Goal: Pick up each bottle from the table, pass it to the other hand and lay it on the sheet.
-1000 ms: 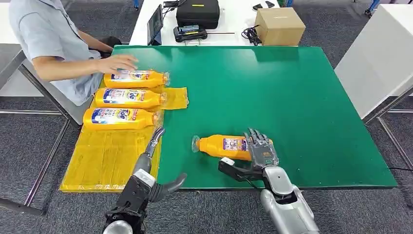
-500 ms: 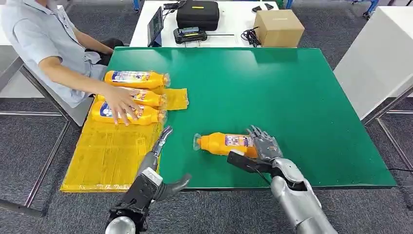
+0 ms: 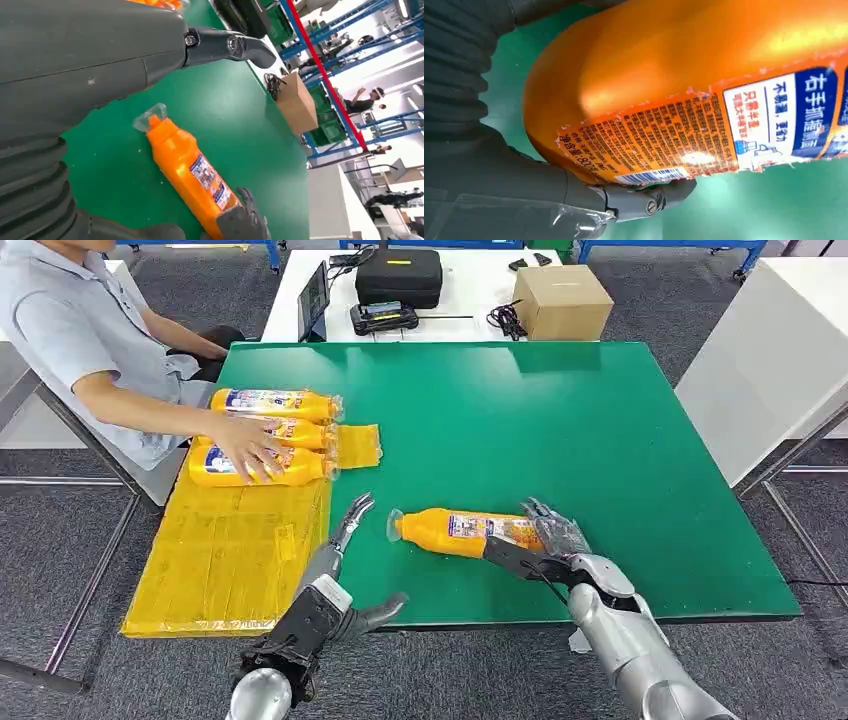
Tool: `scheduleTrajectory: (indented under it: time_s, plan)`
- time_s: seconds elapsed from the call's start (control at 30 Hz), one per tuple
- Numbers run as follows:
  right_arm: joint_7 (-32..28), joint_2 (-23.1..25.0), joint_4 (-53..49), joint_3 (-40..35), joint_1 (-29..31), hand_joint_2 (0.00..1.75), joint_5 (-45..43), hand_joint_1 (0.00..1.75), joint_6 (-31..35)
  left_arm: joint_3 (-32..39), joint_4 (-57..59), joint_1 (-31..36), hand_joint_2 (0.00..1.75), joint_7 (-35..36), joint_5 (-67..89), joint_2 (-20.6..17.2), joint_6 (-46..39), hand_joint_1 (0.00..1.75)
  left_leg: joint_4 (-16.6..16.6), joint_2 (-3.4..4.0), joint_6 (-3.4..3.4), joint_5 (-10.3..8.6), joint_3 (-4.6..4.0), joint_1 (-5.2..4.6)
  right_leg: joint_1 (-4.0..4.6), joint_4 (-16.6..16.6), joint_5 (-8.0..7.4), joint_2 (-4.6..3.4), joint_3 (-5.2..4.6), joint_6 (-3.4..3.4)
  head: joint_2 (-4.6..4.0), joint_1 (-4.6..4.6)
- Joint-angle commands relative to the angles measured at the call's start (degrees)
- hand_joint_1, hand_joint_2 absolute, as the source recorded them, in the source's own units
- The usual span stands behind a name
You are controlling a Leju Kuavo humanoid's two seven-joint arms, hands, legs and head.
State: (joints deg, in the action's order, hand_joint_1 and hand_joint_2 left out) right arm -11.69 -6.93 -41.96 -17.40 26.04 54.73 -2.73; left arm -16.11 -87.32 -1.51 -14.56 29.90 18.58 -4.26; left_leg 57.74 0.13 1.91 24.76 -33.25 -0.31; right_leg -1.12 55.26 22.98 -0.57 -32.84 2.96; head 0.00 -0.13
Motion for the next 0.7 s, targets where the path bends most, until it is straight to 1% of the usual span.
scheduleTrajectory:
  time_s: [0.03,0.07,0.1,0.13,0.17,0.2,0.23,0.27,0.3,0.33,0.37,0.47,0.5,0.57,0.63,0.7]
  plan:
    - [-2.0,-3.1,6.4,-6.1,-1.2,1.75,0.1,1.75,-0.7,-1.5,4.6,2.8,1.75,-0.7,-0.7,1.4,0.1,0.0,0.0,-0.3,-0.08,-0.05,-0.02,0.09,0.09,-0.1,0.01,0.32,0.11,-0.1,0.0,0.02]
    - [-2.2,-3.0,5.3,-5.9,-1.7,1.75,-0.5,1.75,-0.1,-1.6,4.4,2.6,1.75,-0.9,-0.8,1.4,-0.2,0.0,0.0,-0.25,-0.06,-0.04,0.0,0.07,0.07,-0.1,0.02,0.26,0.1,-0.08,0.0,0.0]
    - [-2.1,-2.9,4.0,-6.1,-2.2,1.75,-0.6,1.75,0.8,-1.7,4.1,2.4,1.75,-1.0,-0.8,1.4,-0.3,0.0,0.0,-0.39,-0.09,-0.1,-0.08,0.09,0.09,-0.1,0.0,0.42,0.04,-0.12,0.0,0.0]
    - [-1.8,-2.7,3.4,-5.9,-2.4,1.75,-0.8,1.75,1.2,-1.8,3.9,2.3,1.75,-1.0,-0.8,1.4,-0.4,0.0,0.0,-0.38,-0.07,-0.06,-0.05,0.08,0.08,-0.1,0.07,0.39,-0.3,-0.1,0.0,0.02]
    - [-1.2,-2.2,2.8,-5.7,-2.5,1.75,-0.8,1.38,1.7,-2.4,4.0,2.5,1.75,-1.1,-0.6,0.6,-0.4,0.0,0.0,-0.3,-0.03,-0.01,0.0,0.06,0.06,-0.1,0.15,0.26,-0.36,0.01,0.0,0.02]
    - [-0.3,-1.7,1.6,-5.7,-2.9,1.75,-0.5,1.15,2.7,-2.4,4.7,2.5,1.75,-1.4,-0.8,0.0,-1.1,0.0,0.0,-0.39,-0.07,-0.06,-0.1,0.1,0.1,-0.1,0.11,0.35,-0.4,-0.04,0.0,0.02]
    - [0.1,-1.5,0.7,-5.8,-3.2,1.75,-0.3,1.15,2.9,-2.3,5.2,2.6,1.75,-1.9,-1.1,-0.3,-1.4,0.0,-0.1,-0.33,-0.06,-0.02,-0.04,0.08,0.08,-0.1,0.12,0.25,-0.35,0.0,0.0,0.02]
    - [0.5,-1.3,0.1,-5.6,-3.4,1.75,-0.4,0.07,3.2,-2.1,5.5,2.6,1.75,-2.1,-1.4,-0.3,-1.6,0.0,-0.1,-0.22,-0.05,-0.04,-0.03,0.08,0.07,-0.2,0.06,0.15,0.1,0.03,0.0,0.0]
    - [0.8,-1.2,-0.6,-5.3,-3.7,1.75,-0.5,0.0,3.3,-2.1,5.7,2.7,1.75,-2.3,-1.4,-0.4,-1.7,0.0,-0.1,-0.18,-0.01,-0.01,0.04,0.05,0.04,-0.1,0.05,0.11,0.21,0.08,0.0,0.0]
    - [1.2,-1.0,-1.2,-5.2,-3.9,1.75,-0.5,0.0,3.2,-2.2,5.7,2.6,1.75,-2.3,-1.5,-0.5,-1.8,0.0,-0.1,-0.2,-0.06,-0.03,-0.01,0.1,0.1,-0.2,-0.03,0.16,0.17,-0.08,0.0,0.0]
    - [1.6,-1.2,-1.7,-5.7,-4.0,1.75,0.2,0.0,3.1,-2.2,5.5,2.6,1.75,-2.3,-1.5,-0.5,-1.8,0.0,0.0,-0.12,-0.02,0.0,0.03,0.05,0.05,-0.1,0.0,0.11,0.18,-0.02,0.0,0.0]
    - [2.1,-1.3,-2.2,-6.0,-3.8,1.75,0.8,0.0,3.0,-2.3,5.3,2.6,1.75,-2.3,-1.5,-0.5,-1.9,0.0,0.0,-0.18,-0.08,-0.05,-0.12,0.09,0.1,-0.1,-0.03,0.19,0.04,-0.08,0.0,-0.02]
    - [2.9,-1.0,-2.7,-6.4,-3.9,1.75,1.9,0.0,3.9,-2.3,5.1,2.4,1.75,-2.3,-1.5,-0.4,-2.1,0.0,0.0,-0.21,-0.11,-0.07,-0.2,0.11,0.11,-0.1,-0.04,0.23,-0.01,-0.12,0.0,0.0]
    - [3.5,-1.0,-3.5,-6.8,-4.2,1.75,3.2,0.0,3.8,-2.5,4.7,2.0,1.75,-2.3,-1.5,-0.5,-2.1,0.0,0.0,-0.21,-0.08,-0.06,-0.15,0.11,0.11,-0.1,-0.04,0.21,0.02,-0.09,0.0,0.0]
    - [3.7,-1.0,-5.1,-6.8,-5.3,1.75,3.6,0.0,3.9,-2.6,4.2,1.4,1.75,-2.1,-1.4,-0.5,-2.4,0.0,0.0,-0.11,-0.04,-0.02,-0.09,0.08,0.08,-0.1,-0.02,0.1,0.03,-0.04,0.0,0.02]
    - [4.3,-1.0,-5.7,-6.4,-5.9,1.75,3.9,0.0,3.5,-2.7,4.2,1.3,1.75,-2.1,-1.4,-0.6,-2.4,0.0,-0.1,-0.16,-0.05,-0.03,-0.13,0.09,0.09,-0.1,-0.02,0.16,0.04,-0.06,0.0,0.0]
